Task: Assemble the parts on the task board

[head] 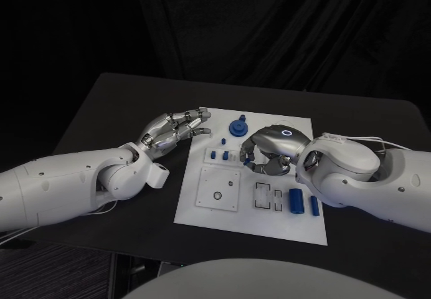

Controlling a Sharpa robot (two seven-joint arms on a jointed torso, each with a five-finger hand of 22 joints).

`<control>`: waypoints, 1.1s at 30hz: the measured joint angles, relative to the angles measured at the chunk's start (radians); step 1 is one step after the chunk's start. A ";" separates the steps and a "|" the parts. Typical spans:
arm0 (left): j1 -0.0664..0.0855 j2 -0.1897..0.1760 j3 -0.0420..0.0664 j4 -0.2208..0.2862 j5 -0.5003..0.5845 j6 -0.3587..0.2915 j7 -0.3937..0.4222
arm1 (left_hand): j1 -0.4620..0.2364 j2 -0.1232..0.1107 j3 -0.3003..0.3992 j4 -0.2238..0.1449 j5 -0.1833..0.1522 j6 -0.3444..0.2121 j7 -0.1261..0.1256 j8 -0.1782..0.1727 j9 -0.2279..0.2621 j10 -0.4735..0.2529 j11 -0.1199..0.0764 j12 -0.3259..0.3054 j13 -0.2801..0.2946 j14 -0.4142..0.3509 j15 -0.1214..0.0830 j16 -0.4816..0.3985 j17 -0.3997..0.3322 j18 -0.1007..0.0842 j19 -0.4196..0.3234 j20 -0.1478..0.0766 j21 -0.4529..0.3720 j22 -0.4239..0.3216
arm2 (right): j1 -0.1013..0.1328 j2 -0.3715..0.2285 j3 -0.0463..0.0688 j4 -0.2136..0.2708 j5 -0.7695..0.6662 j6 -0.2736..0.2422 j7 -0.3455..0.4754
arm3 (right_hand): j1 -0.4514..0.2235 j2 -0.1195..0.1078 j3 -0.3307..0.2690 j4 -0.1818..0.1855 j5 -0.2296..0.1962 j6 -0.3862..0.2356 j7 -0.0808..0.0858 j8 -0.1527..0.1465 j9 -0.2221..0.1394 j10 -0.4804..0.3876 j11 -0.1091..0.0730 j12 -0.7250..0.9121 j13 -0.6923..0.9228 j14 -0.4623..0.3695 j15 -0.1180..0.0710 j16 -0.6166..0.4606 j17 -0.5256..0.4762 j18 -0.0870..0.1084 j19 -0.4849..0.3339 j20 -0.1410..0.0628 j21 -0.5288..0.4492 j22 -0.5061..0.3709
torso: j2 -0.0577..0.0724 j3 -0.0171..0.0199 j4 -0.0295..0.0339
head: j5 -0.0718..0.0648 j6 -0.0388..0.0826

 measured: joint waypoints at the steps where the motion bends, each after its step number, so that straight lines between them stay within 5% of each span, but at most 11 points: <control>1: 0.000 0.000 0.000 0.000 0.000 0.000 0.000 | 0.000 0.000 0.000 0.000 0.000 0.000 0.000 0.000 -0.001 0.000 0.000 0.000 0.000 -0.002 -0.002 -0.003 0.000 0.000 -0.010 -0.001 -0.006 -0.009 | -0.004 0.008 0.000 -0.002 -0.003 0.005 0.000 | 0.000 0.000 0.000 0.000 -0.004 0.000 0.000 0.000 0.000 0.002 0.002 -0.004 -0.002 0.000 0.000 -0.005 0.000 0.000 0.000 0.000 -0.008 0.000 | 0.000 -0.0001 -0.0002 | 0.007 0.000; 5: -0.003 0.004 0.000 -0.003 0.000 -0.003 0.001 | 0.012 -0.002 0.006 0.000 0.000 -0.005 0.006 0.000 -0.002 -0.004 0.004 0.001 0.000 -0.023 -0.013 -0.015 -0.003 0.001 -0.046 -0.008 -0.026 -0.058 | -0.025 0.034 0.000 -0.010 -0.026 0.023 0.000 | 0.000 0.000 0.000 0.000 -0.011 0.000 0.000 -0.011 0.005 0.003 0.003 -0.015 -0.011 0.000 0.000 -0.021 0.000 0.000 -0.024 0.002 -0.042 0.000 | -0.001 -0.0006 -0.0016 | 0.029 0.000; 8: -0.004 0.009 0.000 -0.003 0.000 -0.010 0.004 | 0.019 -0.010 0.008 0.003 0.006 0.006 0.016 0.000 -0.002 0.004 0.007 0.021 0.001 -0.027 -0.016 -0.015 -0.003 0.025 -0.065 -0.017 -0.033 -0.078 | -0.037 0.048 0.000 -0.017 -0.047 0.032 0.000 | 0.000 0.000 0.000 0.000 -0.011 0.000 0.000 -0.011 0.005 0.003 0.003 -0.015 -0.013 0.000 0.000 -0.023 0.000 0.000 -0.024 0.002 -0.042 0.000 | -0.001 -0.0005 -0.0006 | 0.036 0.000; 11: -0.004 0.009 0.000 -0.002 -0.003 -0.020 0.008 | 0.019 -0.010 0.008 0.003 0.012 0.002 0.020 0.000 -0.003 0.007 0.007 0.021 0.001 -0.038 -0.027 -0.015 -0.005 0.025 -0.072 -0.025 -0.037 -0.086 | -0.048 0.058 0.000 -0.022 -0.065 0.040 0.000 | 0.000 0.000 0.000 0.000 -0.016 0.000 0.000 -0.015 0.005 0.003 0.003 -0.015 -0.013 0.000 0.000 -0.023 0.000 0.000 -0.024 0.002 -0.043 0.000 | -0.001 -0.0006 0.0016 | 0.040 0.000; 17: -0.006 0.009 0.000 -0.001 -0.014 -0.030 0.011 | 0.028 -0.009 0.015 0.001 0.012 0.006 0.023 0.000 -0.005 0.006 0.031 0.005 0.000 -0.039 -0.036 -0.015 -0.006 0.025 -0.077 -0.030 -0.037 -0.093 | -0.065 0.062 0.001 -0.025 -0.089 0.045 0.001 | 0.000 0.000 0.000 0.000 -0.021 0.000 0.000 -0.016 0.007 0.007 0.007 -0.019 -0.016 0.000 0.000 -0.023 0.000 0.000 -0.027 0.006 -0.047 0.000 | 0.000 -0.0005 0.0018 | 0.045 0.000; 20: -0.006 0.010 0.000 -0.001 -0.018 -0.031 0.012 | 0.028 -0.009 0.018 0.004 0.016 0.006 0.023 0.000 -0.006 0.006 0.031 0.004 0.000 -0.039 -0.036 -0.015 -0.006 0.040 -0.077 -0.030 -0.037 -0.093 | -0.067 0.062 0.002 -0.025 -0.096 0.045 0.002 | 0.000 0.000 0.000 0.000 -0.021 0.002 0.002 -0.017 0.006 0.007 0.007 -0.019 -0.016 0.000 0.000 -0.023 0.000 0.000 -0.027 0.006 -0.047 0.000 | 0.001 -0.0002 0.0019 | 0.041 0.000; 33: -0.010 0.013 0.000 -0.006 -0.028 -0.028 0.015 | 0.032 -0.005 0.022 0.003 0.016 0.002 0.019 0.000 -0.007 0.000 0.036 -0.003 0.000 -0.039 -0.036 -0.015 -0.006 0.040 -0.080 -0.026 -0.037 -0.091 | -0.076 0.057 0.001 -0.007 -0.112 0.043 0.002 | 0.000 0.000 0.000 0.000 -0.023 0.003 0.003 -0.021 0.005 0.007 0.007 -0.024 -0.019 0.000 0.000 -0.023 0.000 0.000 -0.027 0.006 -0.047 0.000 | 0.002 0.0006 0.0014 | 0.041 0.000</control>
